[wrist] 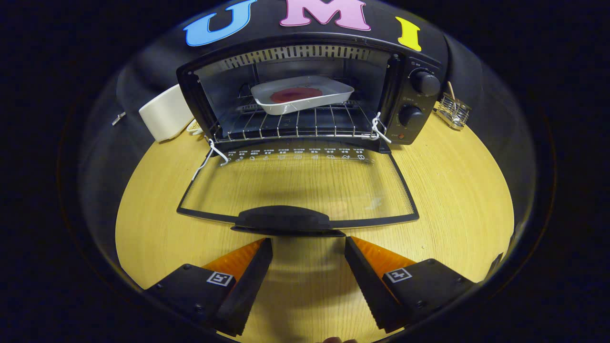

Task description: Open the toaster oven, put the food inside, and close the toaster oven door.

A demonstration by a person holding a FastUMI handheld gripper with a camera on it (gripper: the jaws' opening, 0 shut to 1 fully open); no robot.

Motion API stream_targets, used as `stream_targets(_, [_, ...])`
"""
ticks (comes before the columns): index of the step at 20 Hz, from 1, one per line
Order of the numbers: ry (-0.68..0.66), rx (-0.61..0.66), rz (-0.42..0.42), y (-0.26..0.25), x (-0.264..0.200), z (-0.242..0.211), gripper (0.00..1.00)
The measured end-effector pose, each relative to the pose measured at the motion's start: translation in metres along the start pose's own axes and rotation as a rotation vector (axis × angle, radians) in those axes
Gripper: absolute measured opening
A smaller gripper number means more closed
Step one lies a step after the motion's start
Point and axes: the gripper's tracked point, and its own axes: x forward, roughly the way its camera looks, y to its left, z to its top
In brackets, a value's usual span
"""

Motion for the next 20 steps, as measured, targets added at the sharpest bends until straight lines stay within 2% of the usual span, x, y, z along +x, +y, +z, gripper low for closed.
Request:
stream_targets(5, [0.002,-0.029,-0.012,0.000,0.000,0.005,0.99])
stream_targets(10, [-0.068,-0.075,0.023,0.002,-0.026,0.021,1.00])
stream_targets(16, [-0.162,0.129,0.101,0.006,-0.064,0.054,0.99])
stream_targets(20, [-0.259,0.233,0.146,0.007,-0.091,0.101,0.99])
